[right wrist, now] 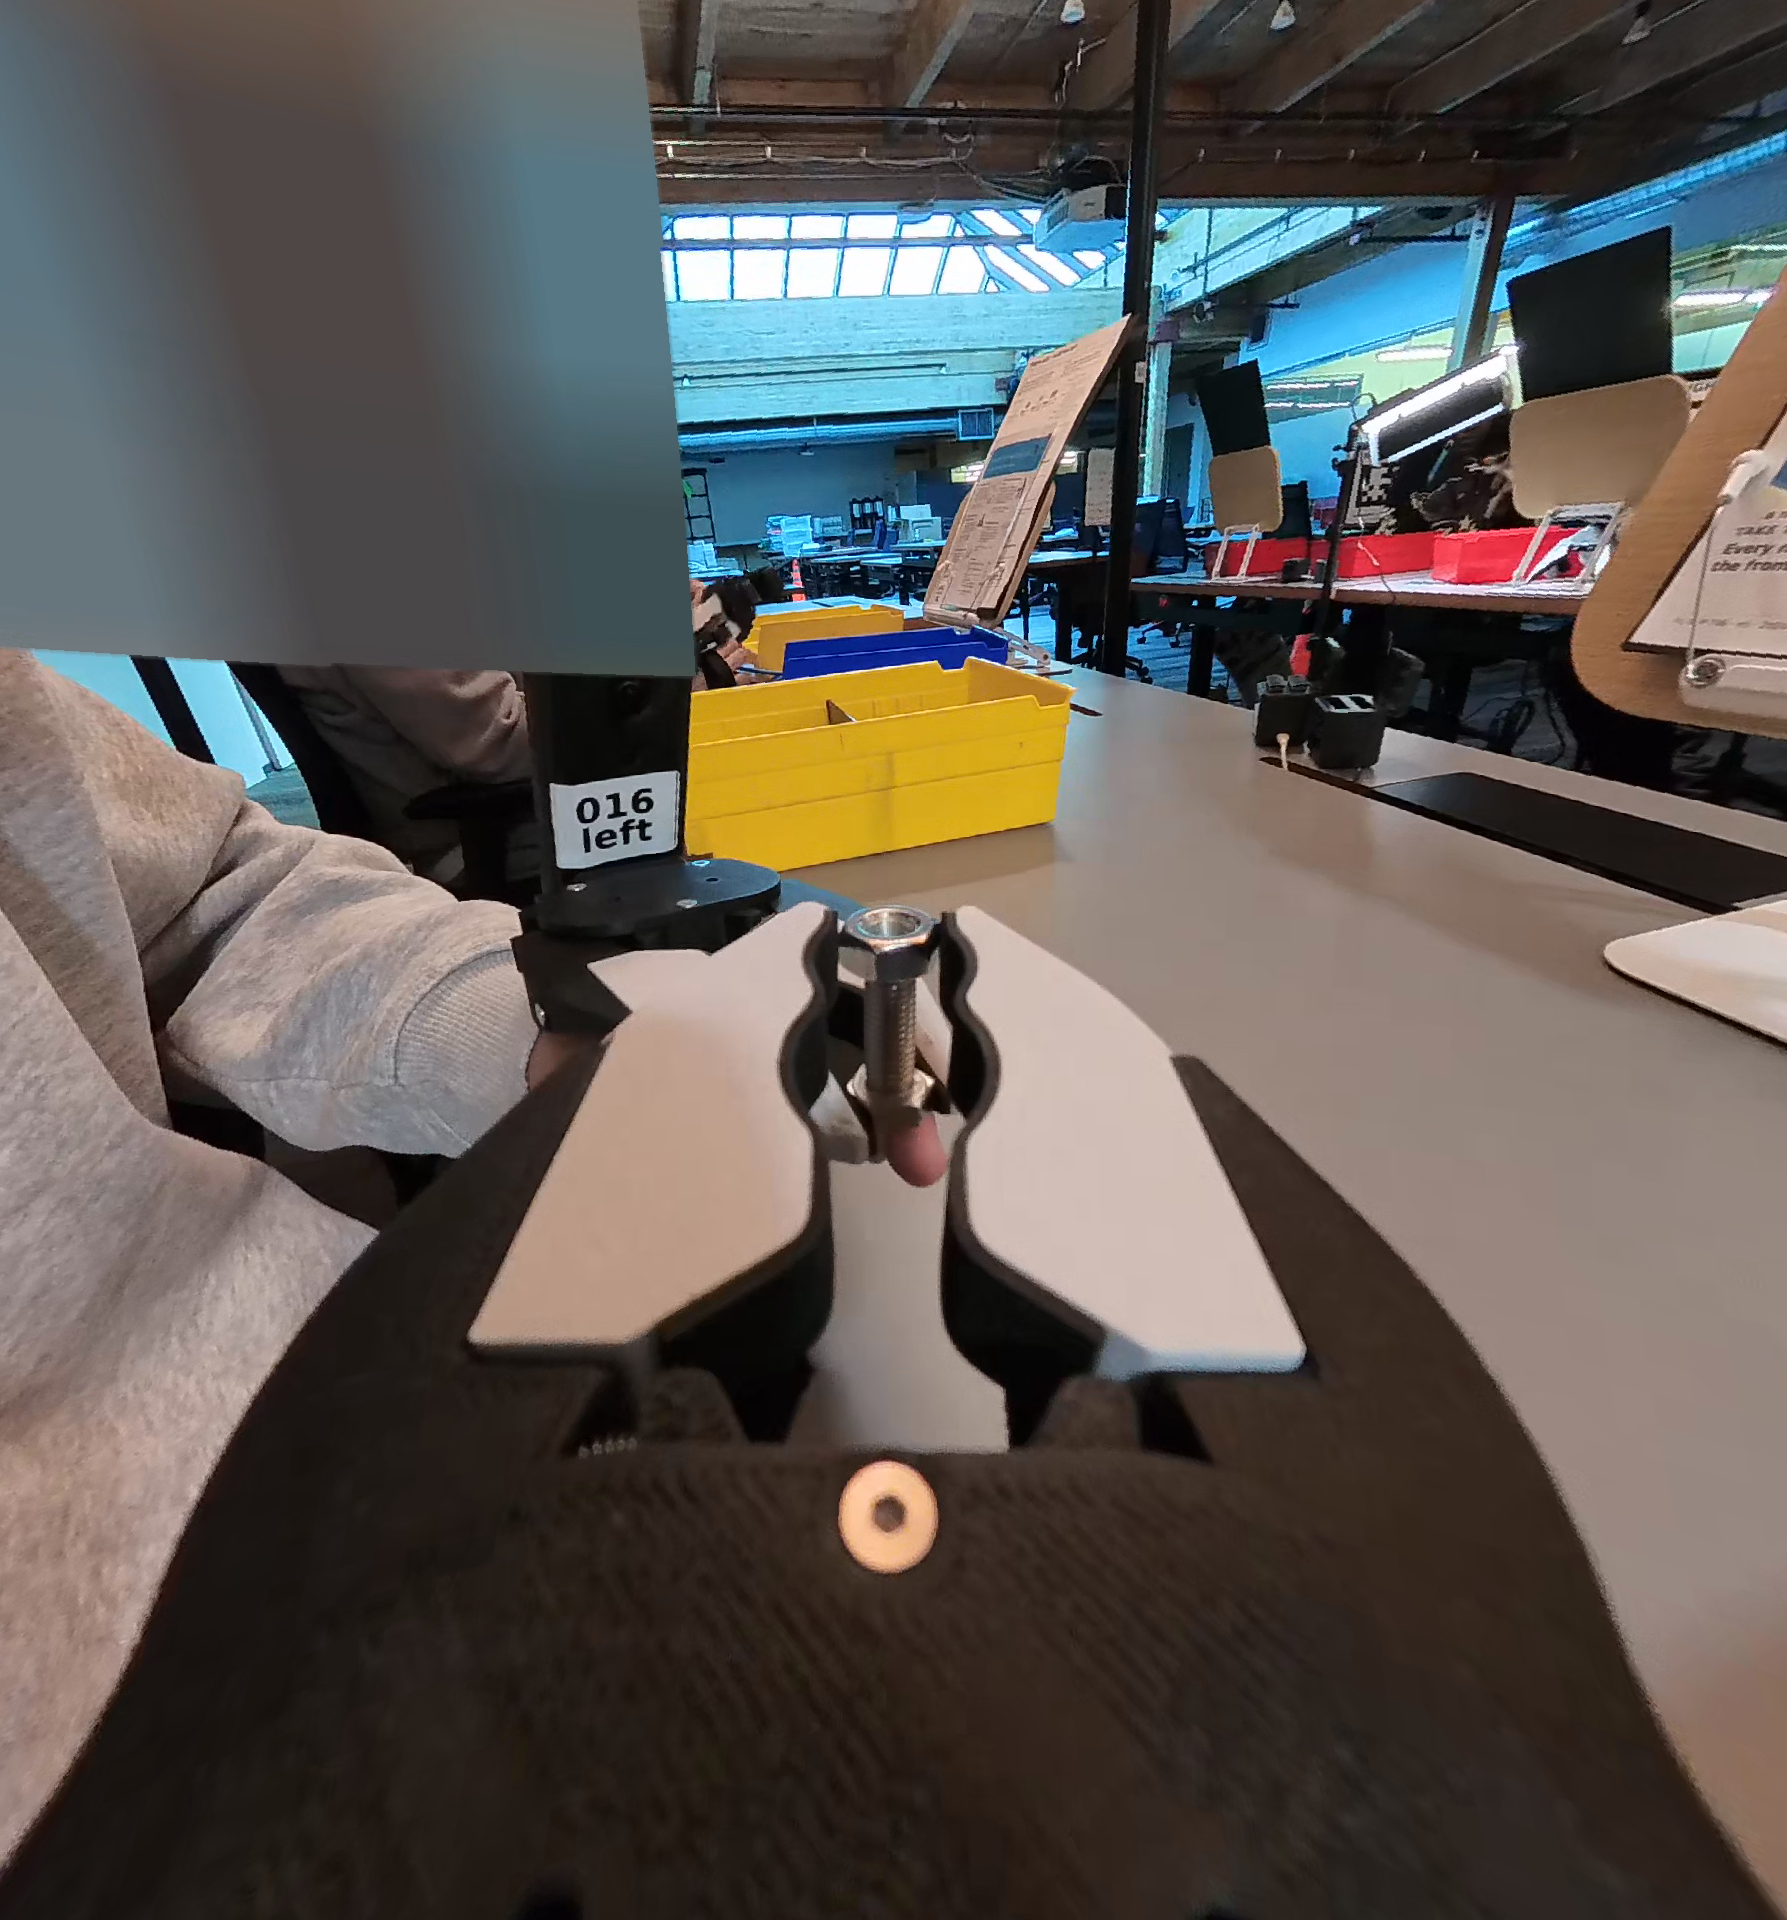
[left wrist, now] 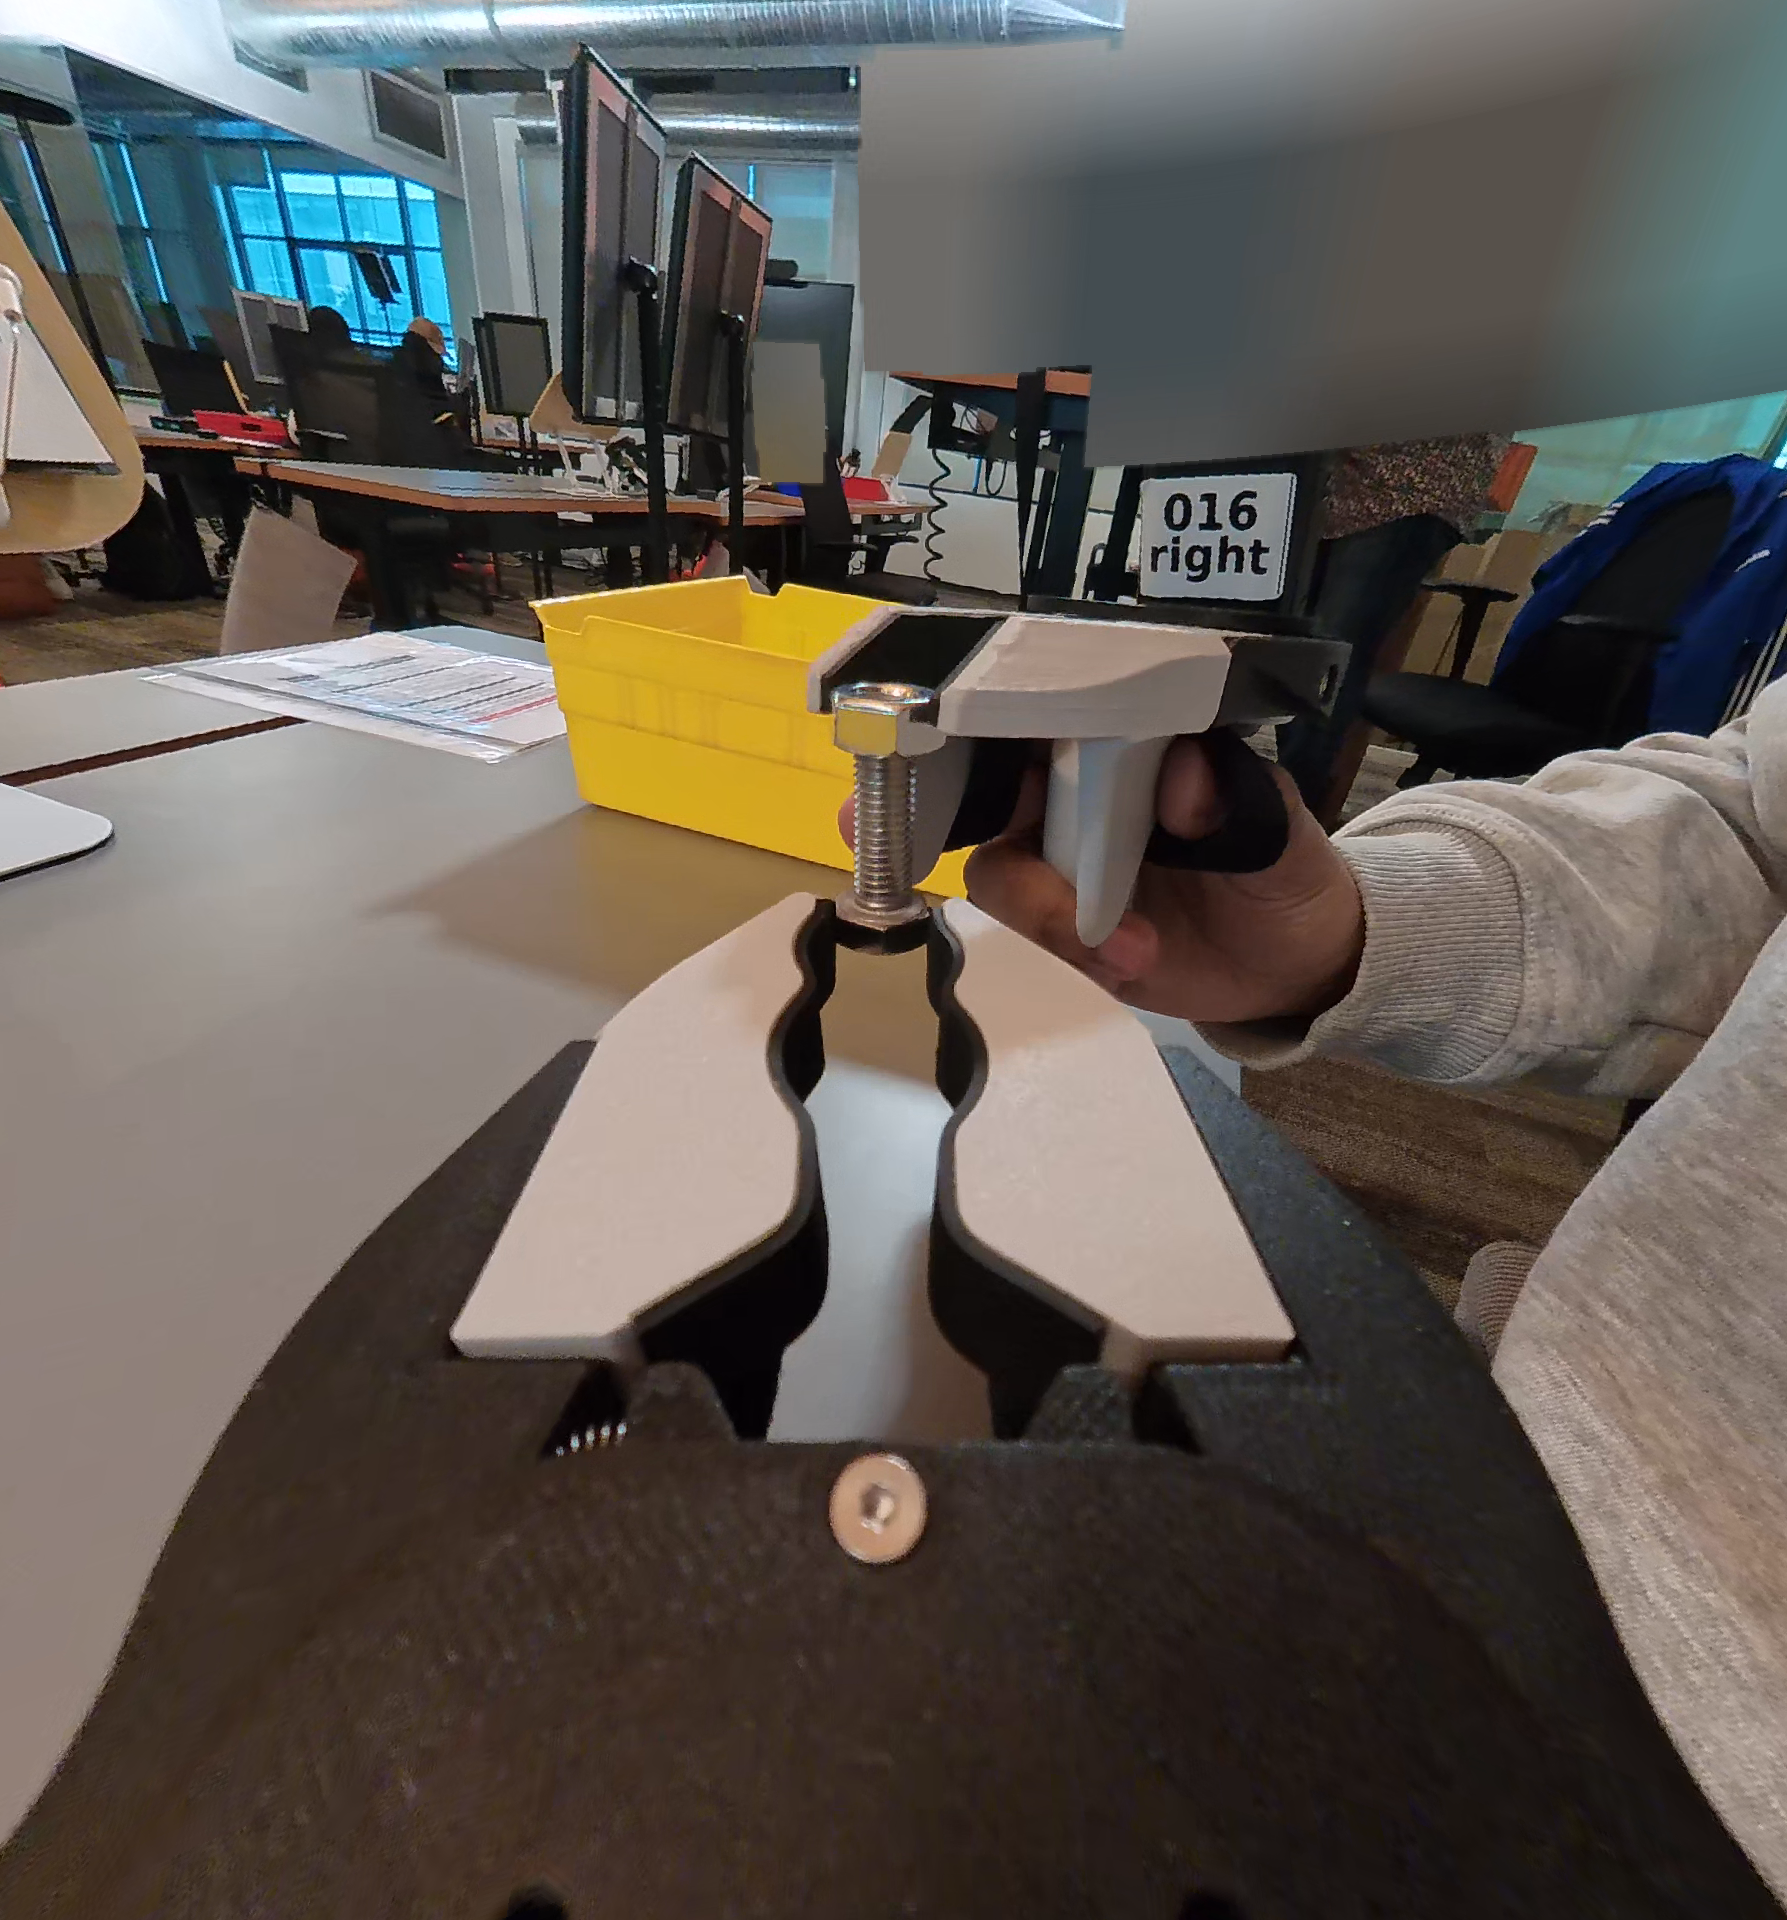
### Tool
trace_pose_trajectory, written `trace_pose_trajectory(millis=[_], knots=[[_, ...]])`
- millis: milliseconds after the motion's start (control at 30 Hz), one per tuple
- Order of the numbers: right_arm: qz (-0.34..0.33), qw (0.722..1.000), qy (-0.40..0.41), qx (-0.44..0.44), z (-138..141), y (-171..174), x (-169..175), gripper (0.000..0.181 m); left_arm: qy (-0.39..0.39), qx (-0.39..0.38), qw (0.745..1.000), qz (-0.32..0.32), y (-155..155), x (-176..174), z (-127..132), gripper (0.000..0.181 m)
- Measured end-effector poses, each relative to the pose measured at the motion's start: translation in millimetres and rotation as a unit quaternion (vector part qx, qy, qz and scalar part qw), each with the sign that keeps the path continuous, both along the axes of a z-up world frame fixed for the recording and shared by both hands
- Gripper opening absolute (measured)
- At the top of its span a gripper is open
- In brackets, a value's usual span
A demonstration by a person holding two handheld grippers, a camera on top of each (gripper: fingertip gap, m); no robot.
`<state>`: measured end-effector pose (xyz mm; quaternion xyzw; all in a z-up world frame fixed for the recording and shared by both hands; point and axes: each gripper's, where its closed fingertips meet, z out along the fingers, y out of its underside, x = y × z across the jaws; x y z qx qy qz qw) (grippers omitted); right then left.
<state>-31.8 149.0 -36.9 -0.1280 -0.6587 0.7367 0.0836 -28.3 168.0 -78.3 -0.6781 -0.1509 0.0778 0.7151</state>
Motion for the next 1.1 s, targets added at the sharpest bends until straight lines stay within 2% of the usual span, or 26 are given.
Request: trace_pose_trajectory(millis=[200, 400, 1100], knots=[[-0.002, 1.000, -0.007, 0.001, -2, 0, -2, 0.019, -0.004, 0.001, 1.000, 0.004, -1, -2, 0, 0.017], [-0.004, 1.000, -0.008, -0.005, -2, 0, -3, 0.029, -0.012, 0.005, 1.000, 0.010, -3, -5, -1, 0.017], [0.004, 1.000, -0.004, -0.006, -1, 1, 0, 0.023, -0.029, 0.015, 0.999, 0.030, -9, -15, 0, 0.017]])
